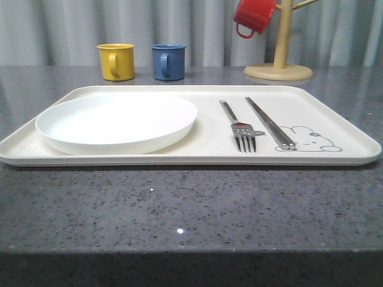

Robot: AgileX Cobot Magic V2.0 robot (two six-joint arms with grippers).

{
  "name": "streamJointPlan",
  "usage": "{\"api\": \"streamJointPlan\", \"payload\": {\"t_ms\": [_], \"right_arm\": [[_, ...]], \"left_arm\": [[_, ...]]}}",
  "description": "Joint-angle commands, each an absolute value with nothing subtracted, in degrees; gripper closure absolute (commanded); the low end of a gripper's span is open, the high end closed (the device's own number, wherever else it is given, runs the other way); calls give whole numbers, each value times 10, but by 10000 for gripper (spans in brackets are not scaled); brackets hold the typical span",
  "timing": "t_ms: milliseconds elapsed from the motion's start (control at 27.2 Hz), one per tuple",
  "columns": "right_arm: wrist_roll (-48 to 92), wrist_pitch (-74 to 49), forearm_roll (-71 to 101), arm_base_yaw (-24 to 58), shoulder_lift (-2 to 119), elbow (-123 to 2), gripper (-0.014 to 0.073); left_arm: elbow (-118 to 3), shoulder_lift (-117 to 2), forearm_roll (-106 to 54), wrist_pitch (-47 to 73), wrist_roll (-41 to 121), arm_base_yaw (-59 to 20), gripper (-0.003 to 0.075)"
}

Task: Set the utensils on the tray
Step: 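Grasp the spoon with the right gripper and lay it beside the chopsticks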

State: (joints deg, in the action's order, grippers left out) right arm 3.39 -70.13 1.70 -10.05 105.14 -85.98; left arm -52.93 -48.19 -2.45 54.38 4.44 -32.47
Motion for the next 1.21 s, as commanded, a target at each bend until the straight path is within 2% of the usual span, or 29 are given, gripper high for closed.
{"api": "streamJointPlan", "payload": {"t_ms": [0,220,771,1175], "right_arm": [[39,-749,34,-100,1019,-876,594],[48,-753,67,-72,993,-876,594],[50,-735,181,77,976,-877,594],[-26,-673,200,106,1002,-877,587]], "left_arm": [[-544,-483,-31,511,39,-329,297],[-544,-483,-31,511,39,-329,298],[-544,-483,-31,511,39,-329,298],[-544,-483,-31,511,39,-329,298]]}}
